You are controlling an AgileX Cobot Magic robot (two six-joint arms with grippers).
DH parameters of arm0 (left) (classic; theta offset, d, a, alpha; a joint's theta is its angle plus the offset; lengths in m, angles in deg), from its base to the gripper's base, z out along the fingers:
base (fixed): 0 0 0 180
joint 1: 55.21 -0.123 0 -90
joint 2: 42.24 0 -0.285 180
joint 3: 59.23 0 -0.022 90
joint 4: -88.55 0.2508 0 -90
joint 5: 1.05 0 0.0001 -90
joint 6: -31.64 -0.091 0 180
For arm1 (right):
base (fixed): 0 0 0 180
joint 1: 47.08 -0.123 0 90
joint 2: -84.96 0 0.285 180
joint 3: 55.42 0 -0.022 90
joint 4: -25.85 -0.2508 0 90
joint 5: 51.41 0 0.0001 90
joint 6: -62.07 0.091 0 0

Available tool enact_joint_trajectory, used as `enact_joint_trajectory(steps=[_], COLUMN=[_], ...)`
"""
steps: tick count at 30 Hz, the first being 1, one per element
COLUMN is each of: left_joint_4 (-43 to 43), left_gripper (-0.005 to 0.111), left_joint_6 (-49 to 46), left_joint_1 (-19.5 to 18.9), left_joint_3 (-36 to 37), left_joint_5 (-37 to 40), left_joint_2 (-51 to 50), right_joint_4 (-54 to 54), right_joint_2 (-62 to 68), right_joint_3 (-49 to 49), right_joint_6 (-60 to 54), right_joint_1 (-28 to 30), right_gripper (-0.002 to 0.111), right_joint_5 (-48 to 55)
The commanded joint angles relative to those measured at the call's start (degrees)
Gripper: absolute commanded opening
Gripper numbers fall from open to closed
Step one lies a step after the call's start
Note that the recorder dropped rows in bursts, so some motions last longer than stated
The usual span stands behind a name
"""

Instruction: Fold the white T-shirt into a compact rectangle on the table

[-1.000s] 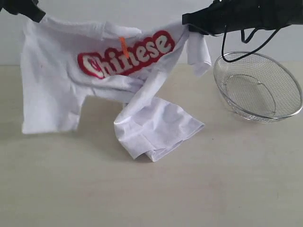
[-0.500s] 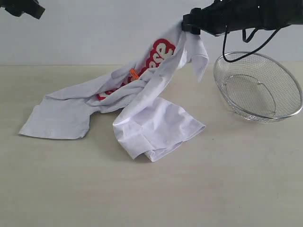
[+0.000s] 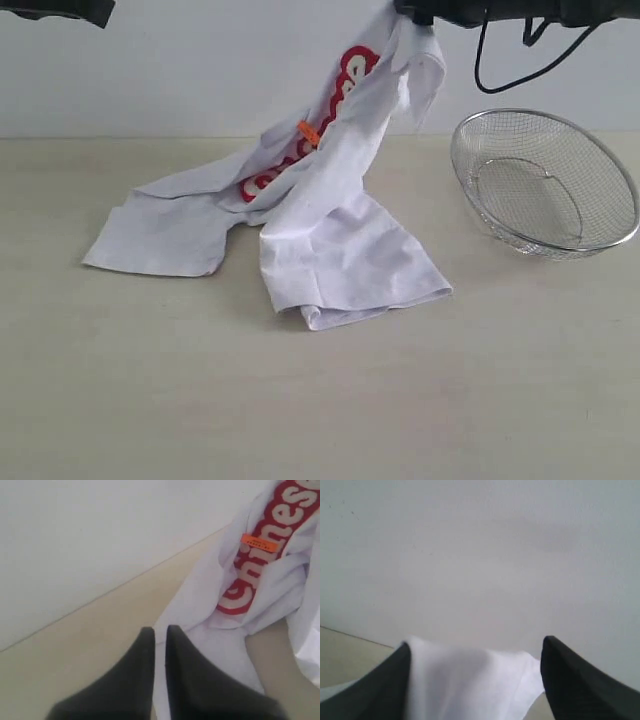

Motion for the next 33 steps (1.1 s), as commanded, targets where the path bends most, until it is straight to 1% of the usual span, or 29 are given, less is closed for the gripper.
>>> enact_joint_trajectory(steps=[1, 4, 5, 8, 10, 11, 17, 20, 23, 25, 27, 29, 33], left_joint_4=[-2.06, -2.95, -3.34, -4.46, -4.87, -4.97, -5.19, -5.19, -5.19, -5.19, -5.19, -5.19, -7.72], left_gripper=[0.005, 0.005, 0.005, 0.005, 0.005, 0.005, 0.005, 0.005, 0.005, 0.005, 0.005, 0.005, 0.005], left_joint_6=[-0.77, -1.65, -1.91, -3.07, -3.38, -3.38, -4.09, -4.09, -4.08, -4.72, -5.58, -5.58, -5.58], left_joint_1=[-0.2, -0.2, -0.2, -0.2, -0.2, -0.2, -0.2, -0.2, -0.2, -0.2, -0.2, -0.2, -0.2], left_joint_3=[-0.29, -0.29, -0.29, -0.29, -0.29, -0.29, -0.29, -0.29, -0.29, -0.29, -0.29, -0.29, 0.17], left_joint_5=[1.34, 1.72, 1.82, 2.25, 2.88, 3.13, 3.12, 3.12, 3.24, 3.83, 4.98, 5.76, 6.13], left_joint_2=[0.45, 0.45, 0.45, 0.45, 0.45, 0.45, 0.45, 0.45, 0.45, 0.45, 0.45, 0.45, 1.27], right_joint_4=[-0.22, 0.97, 2.57, 11.36, 16.65, 17.64, 17.65, 17.65, 18.17, 20.18, 23.77, 24.51, 22.74], right_joint_2=[0.11, 1.42, 2.45, 4.68, 5.13, 5.13, 3.48, 2.83, 1.9, 1.87, 1.87, 1.87, 1.65], right_joint_3=[0.68, 0.68, 0.68, 0.68, 0.68, 0.68, 2.99, 5.5, 6.86, 6.86, 6.46, 5.71, 0.86], right_joint_6=[-0.22, 1.74, 4.84, 12.94, 15.75, 16.15, 17.29, 20.93, 23.17, 25.29, 27.54, 28.69, 28.43], right_joint_1=[0.27, 0.27, 0.16, 0.16, 0.16, 0.16, 0.16, 0.16, 0.16, 0.16, 0.16, 0.16, -0.63], right_gripper=[0.061, 0.06, 0.06, 0.06, 0.06, 0.06, 0.06, 0.06, 0.06, 0.055, 0.045, 0.039, 0.039], right_joint_5=[0.5, 5.69, 7.14, 9.95, 10.68, 10.81, 10.24, 14.75, 22.23, 27.35, 32.78, 37.69, 42.41])
